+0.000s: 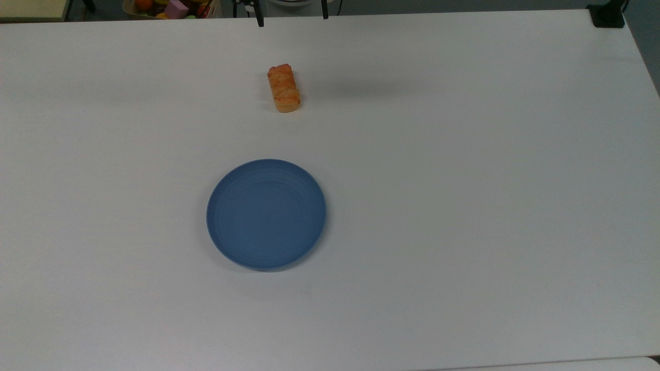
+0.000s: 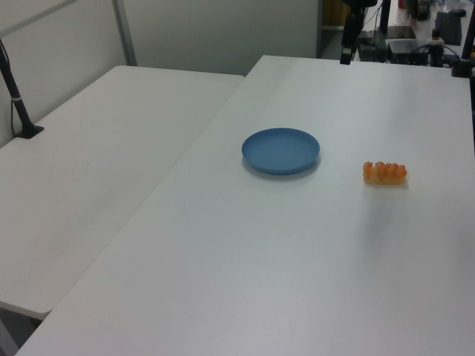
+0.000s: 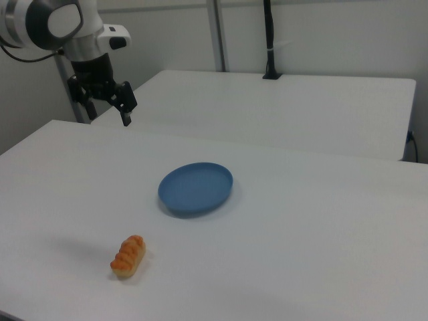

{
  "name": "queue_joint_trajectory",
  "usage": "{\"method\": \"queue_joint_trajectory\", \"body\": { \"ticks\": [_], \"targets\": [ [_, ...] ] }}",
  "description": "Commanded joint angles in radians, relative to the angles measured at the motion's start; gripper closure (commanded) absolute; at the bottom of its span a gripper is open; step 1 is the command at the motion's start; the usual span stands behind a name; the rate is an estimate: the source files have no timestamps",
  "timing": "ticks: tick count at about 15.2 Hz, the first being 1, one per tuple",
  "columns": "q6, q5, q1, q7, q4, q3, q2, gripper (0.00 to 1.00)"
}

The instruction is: Put the bread on the table

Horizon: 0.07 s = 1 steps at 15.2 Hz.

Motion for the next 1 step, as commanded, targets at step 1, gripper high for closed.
{"method": "queue_joint_trajectory", "body": {
  "ticks": [1],
  "targets": [
    [0.023,0.023,0.024,-0.025,-0.023,-0.021,-0.015,0.0]
  ]
}}
